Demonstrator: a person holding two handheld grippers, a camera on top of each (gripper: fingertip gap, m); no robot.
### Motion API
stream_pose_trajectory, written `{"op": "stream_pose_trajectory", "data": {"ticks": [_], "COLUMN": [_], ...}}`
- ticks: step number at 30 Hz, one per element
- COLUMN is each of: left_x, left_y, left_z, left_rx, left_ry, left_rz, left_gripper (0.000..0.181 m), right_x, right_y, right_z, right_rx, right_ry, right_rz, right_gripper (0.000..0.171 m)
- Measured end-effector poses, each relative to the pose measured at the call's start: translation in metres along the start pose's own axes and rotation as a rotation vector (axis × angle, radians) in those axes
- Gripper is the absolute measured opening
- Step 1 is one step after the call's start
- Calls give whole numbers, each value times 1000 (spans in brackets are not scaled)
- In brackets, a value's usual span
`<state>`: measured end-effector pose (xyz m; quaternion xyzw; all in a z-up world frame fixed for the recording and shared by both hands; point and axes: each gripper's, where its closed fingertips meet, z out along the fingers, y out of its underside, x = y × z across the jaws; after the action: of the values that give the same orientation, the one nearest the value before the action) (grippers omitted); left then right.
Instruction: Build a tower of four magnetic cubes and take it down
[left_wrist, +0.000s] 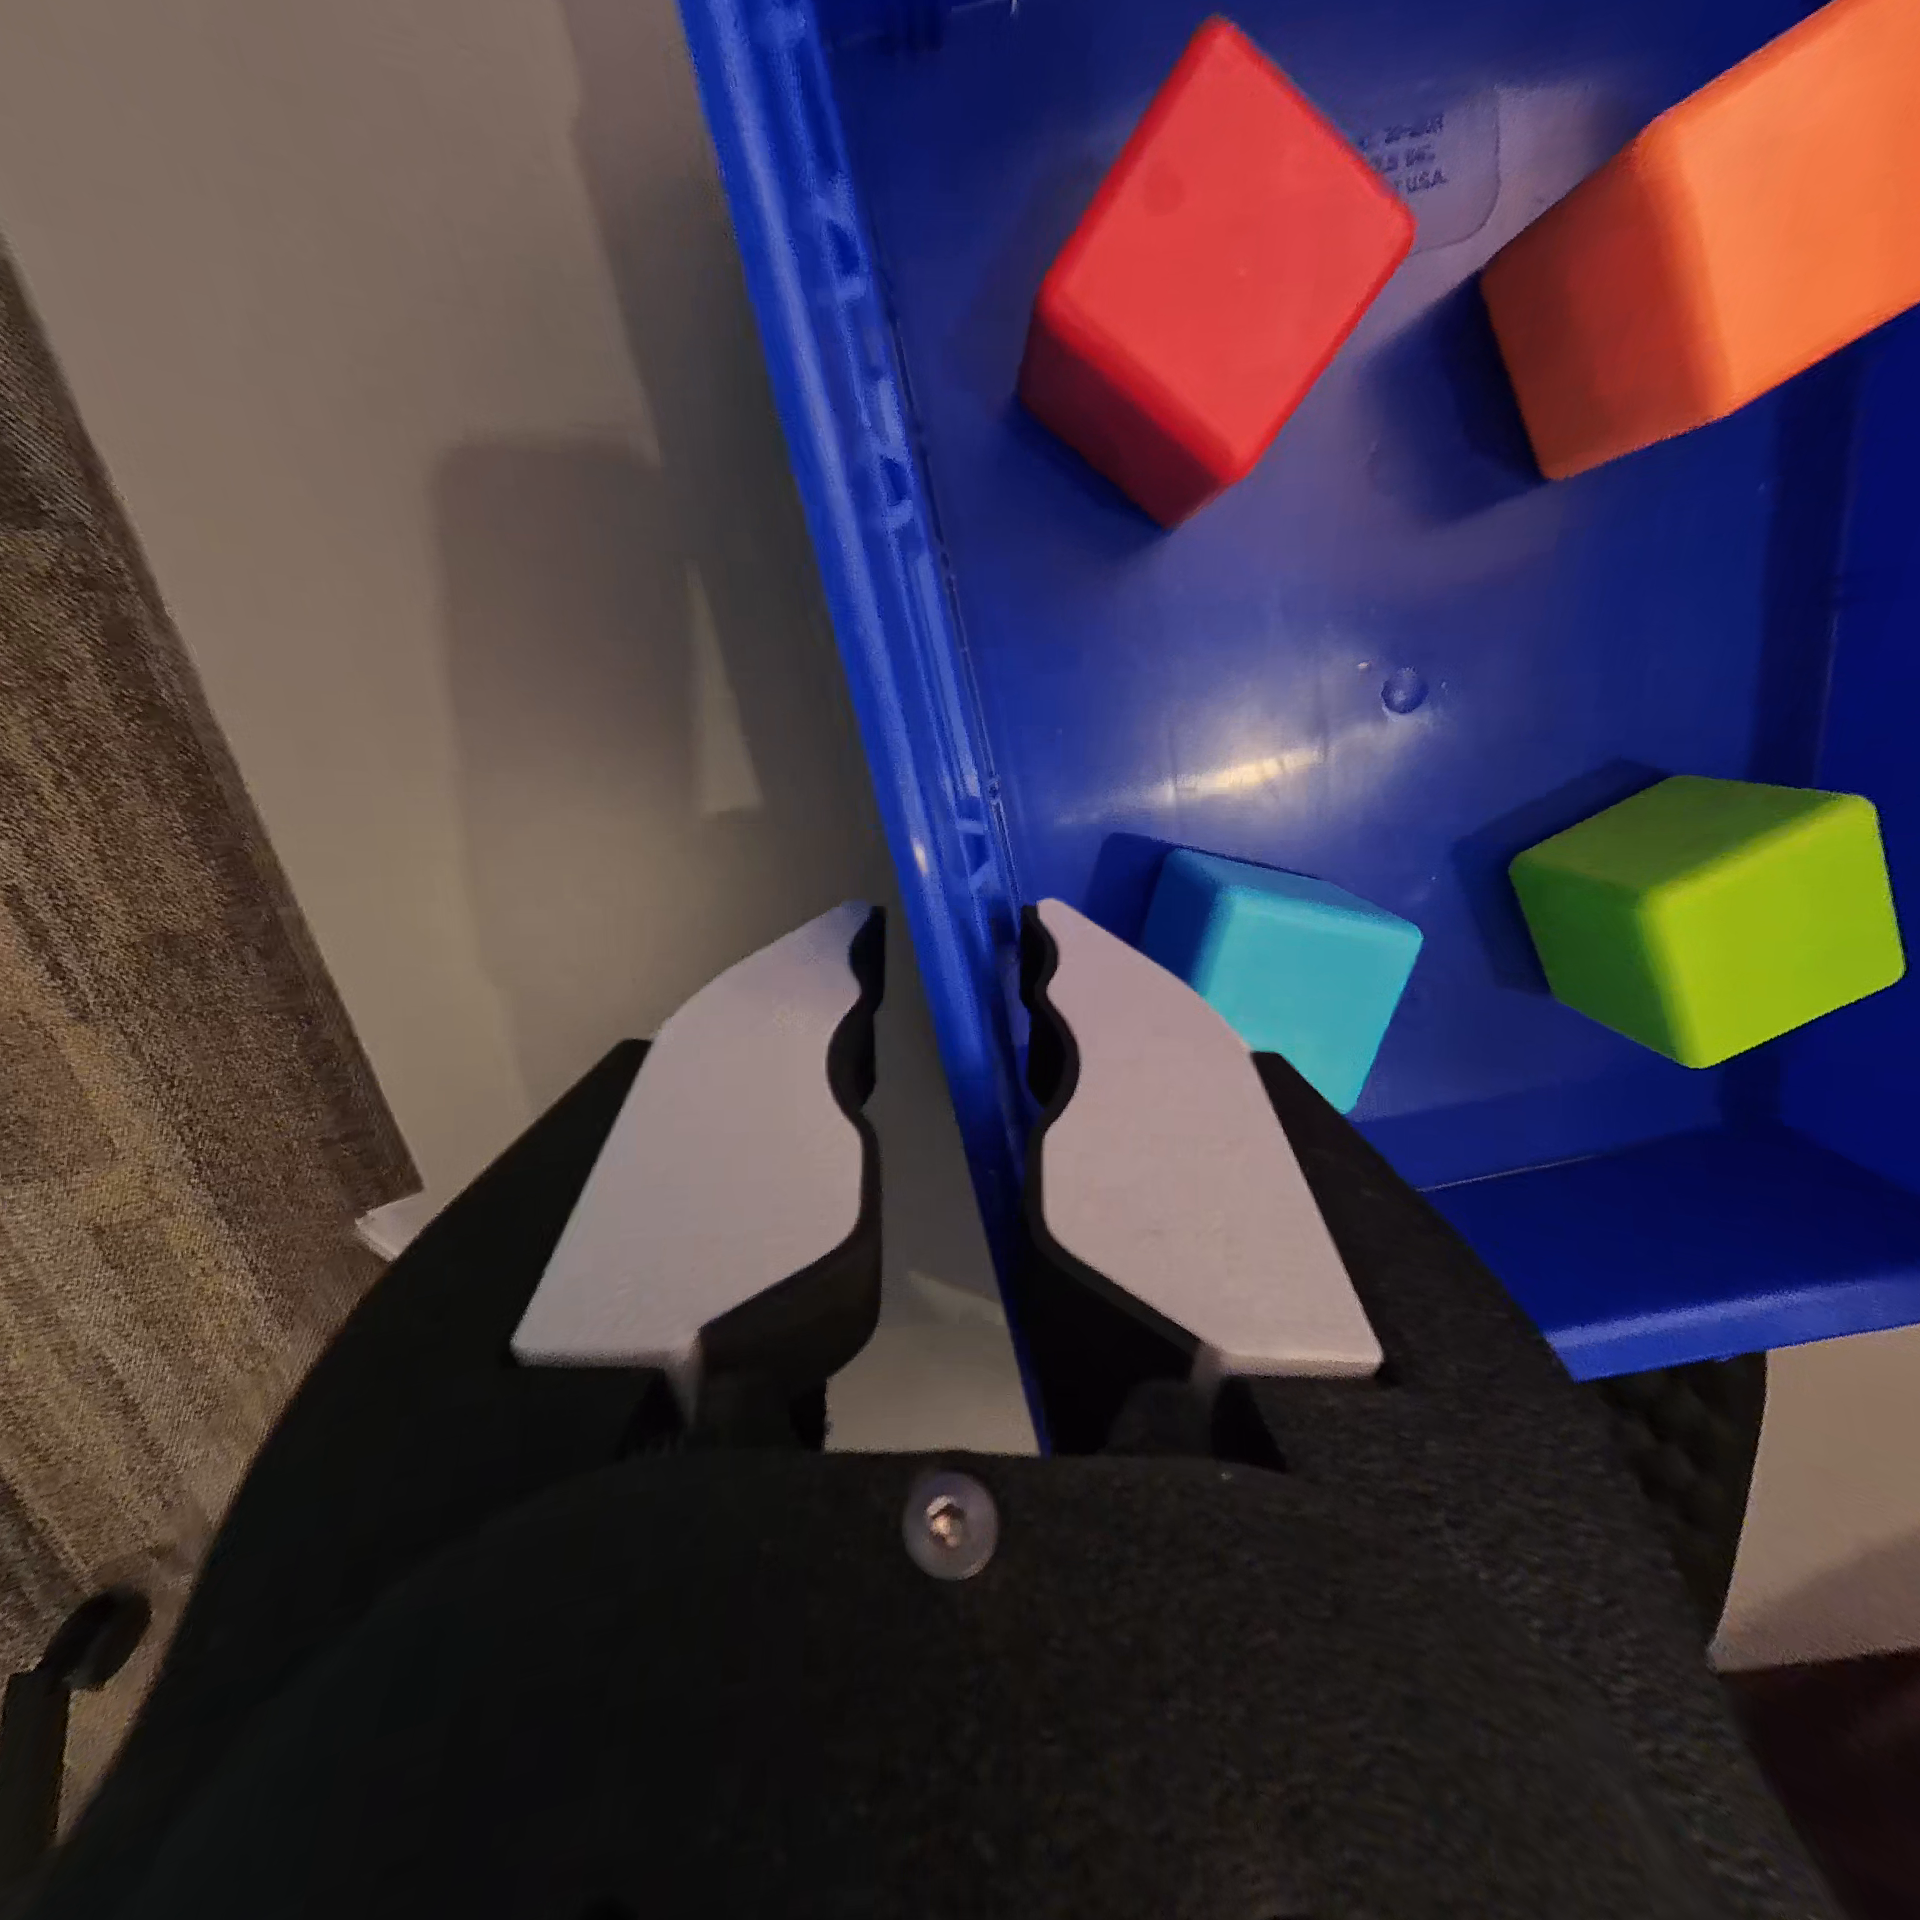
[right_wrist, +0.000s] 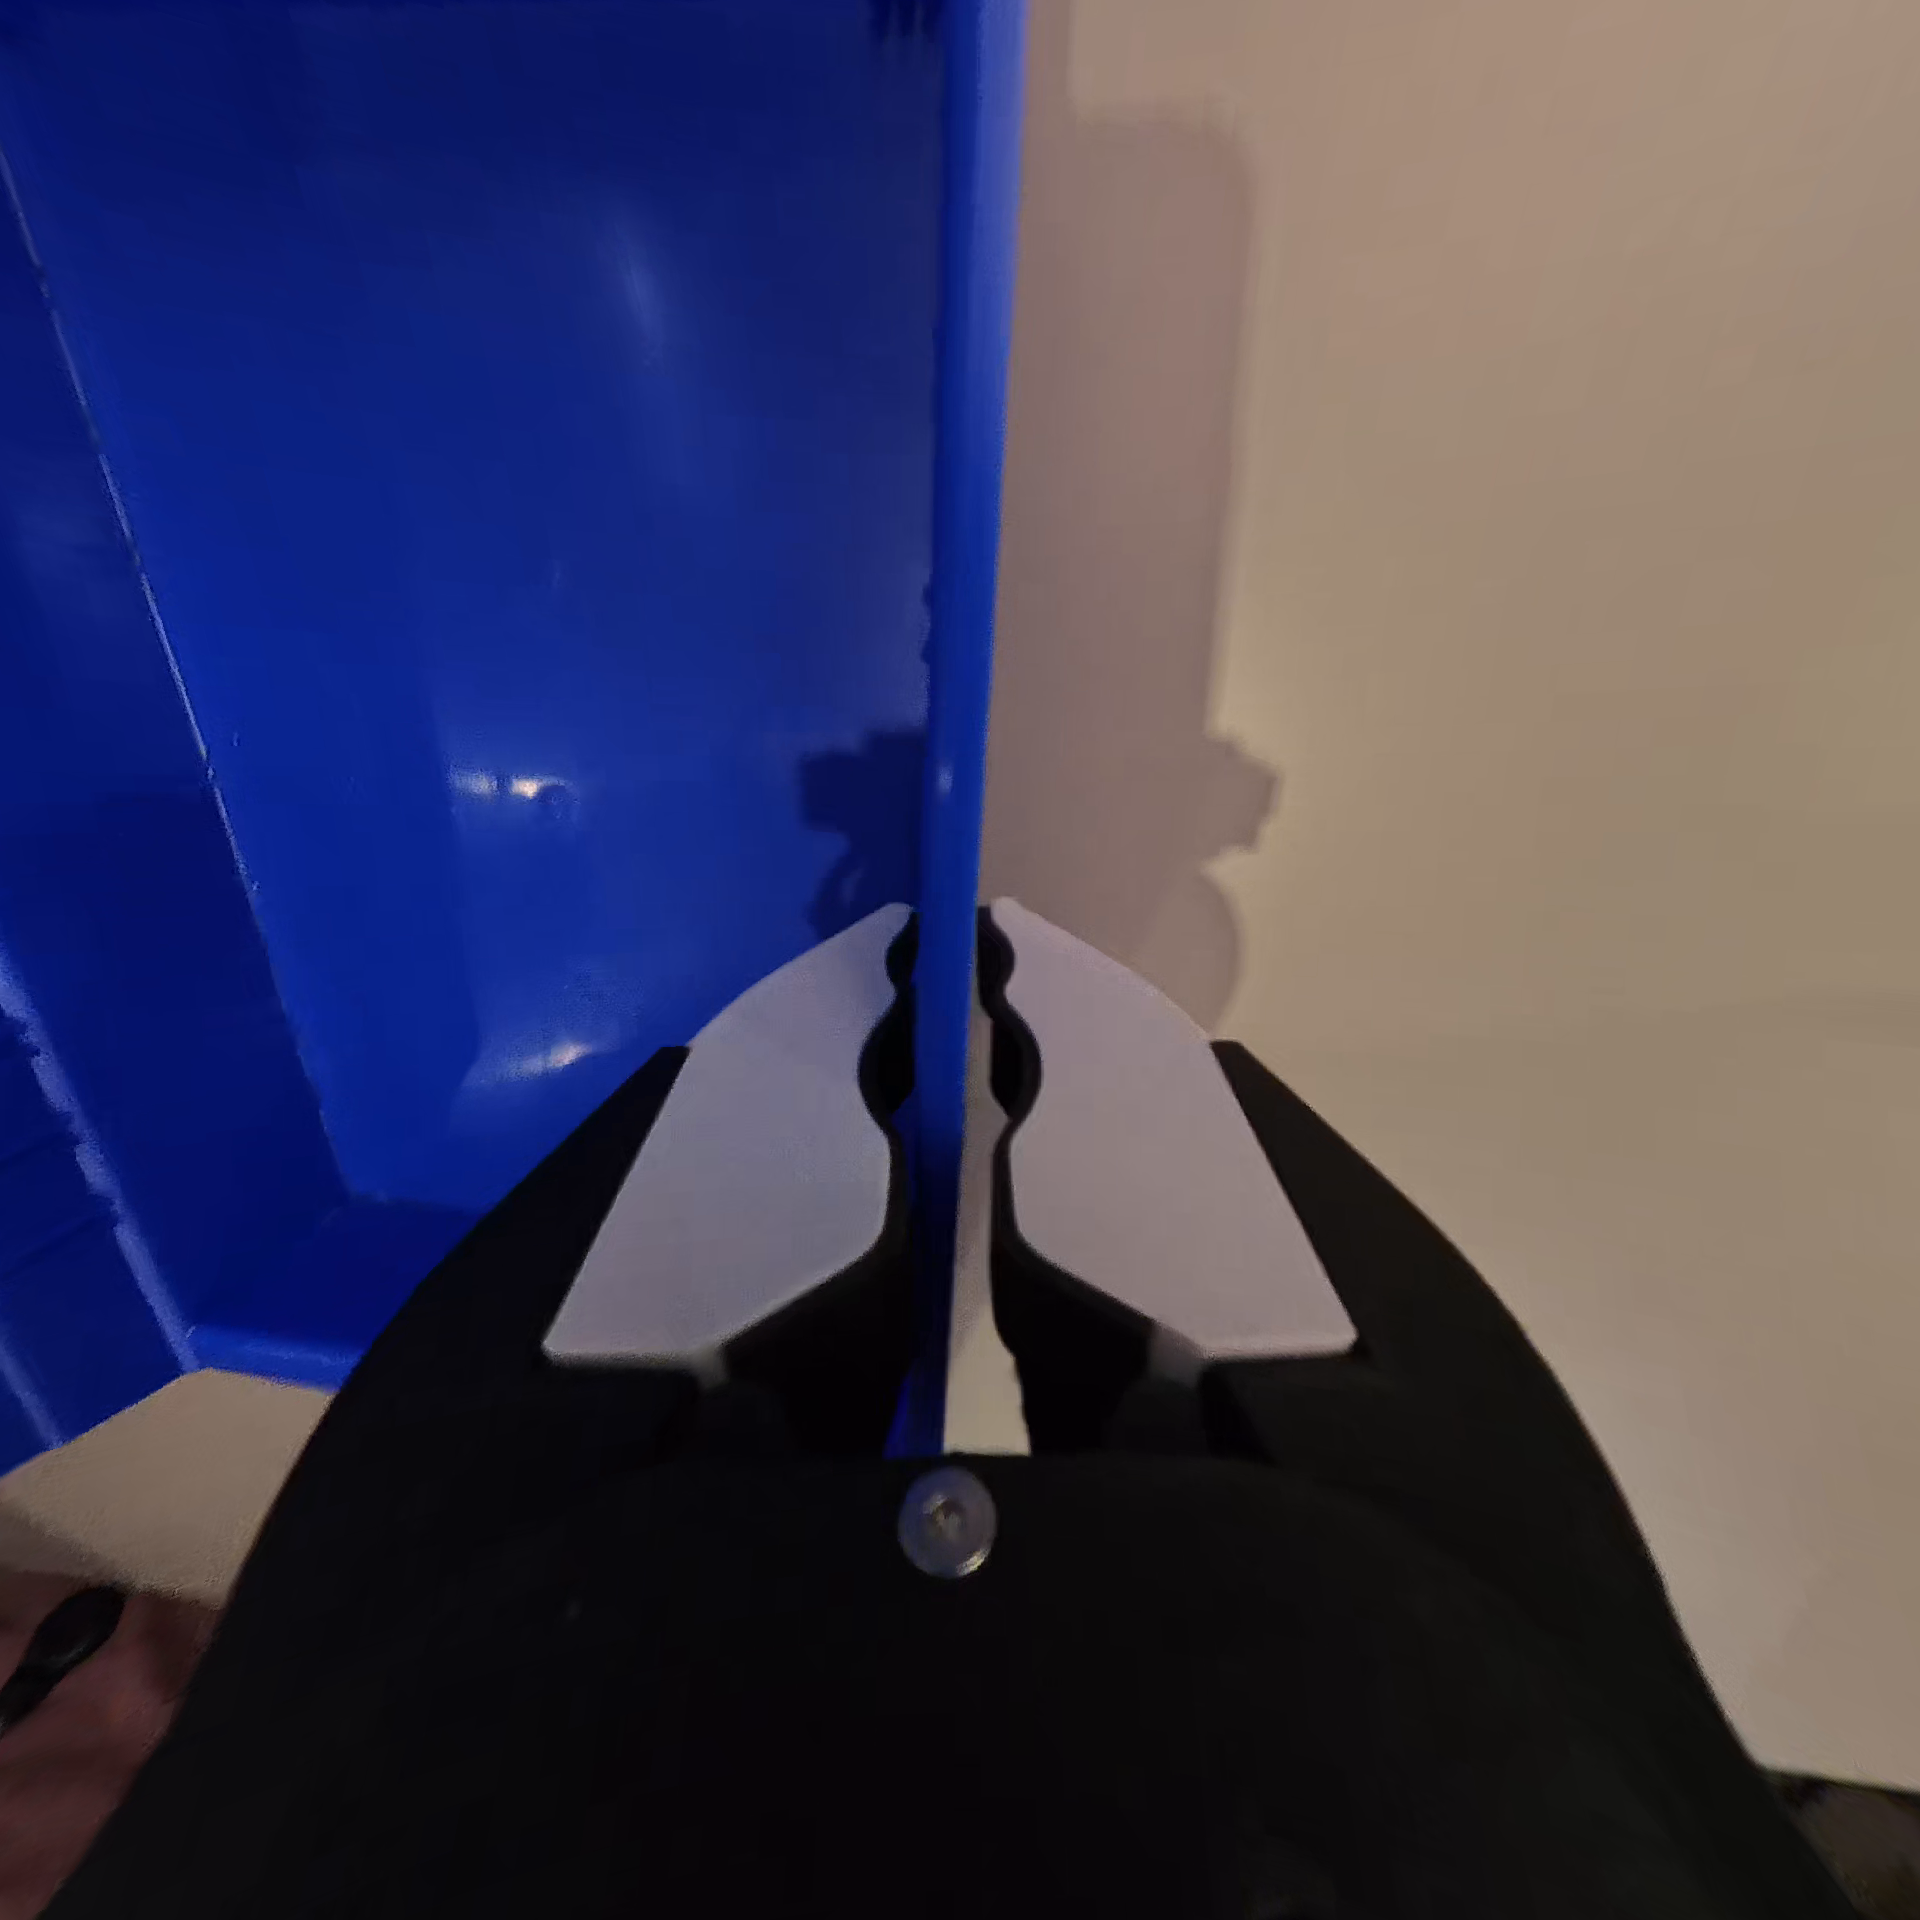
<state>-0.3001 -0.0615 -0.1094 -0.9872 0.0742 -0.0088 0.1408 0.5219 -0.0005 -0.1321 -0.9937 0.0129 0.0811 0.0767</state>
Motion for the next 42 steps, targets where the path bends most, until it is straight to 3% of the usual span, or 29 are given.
{"op": "stream_pose_trajectory", "data": {"ticks": [5,10,17,20,23,26,30,37,42], "left_x": [-17,7,111,154,204,244,280,306,310], "left_y": [-17,-63,-106,-122,-139,-153,-164,-166,-146], "left_z": [-50,-182,-354,-381,-402,-409,-377,-245,-145], "left_rx": [236,767,1320,1314,1344,1353,1291,1088,970], "left_ry": [-37,-21,-155,-178,-94,-53,-86,-58,-100], "left_rz": [-87,-88,158,149,168,165,174,83,63], "left_gripper": [43,54,77,109,125,126,126,123,122], "right_x": [18,9,-114,-179,-239,-291,-332,-346,-338], "right_y": [-17,-9,0,6,10,5,-12,-23,-12], "right_z": [-37,-147,-359,-418,-440,-435,-379,-228,-117], "right_rx": [425,839,1342,1514,1529,1504,1396,1160,978], "right_ry": [128,216,201,206,151,37,26,13,5], "right_rz": [8,22,-155,-256,-308,-329,-346,-260,-207], "right_gripper": [49,53,71,80,88,102,114,121,125]}}
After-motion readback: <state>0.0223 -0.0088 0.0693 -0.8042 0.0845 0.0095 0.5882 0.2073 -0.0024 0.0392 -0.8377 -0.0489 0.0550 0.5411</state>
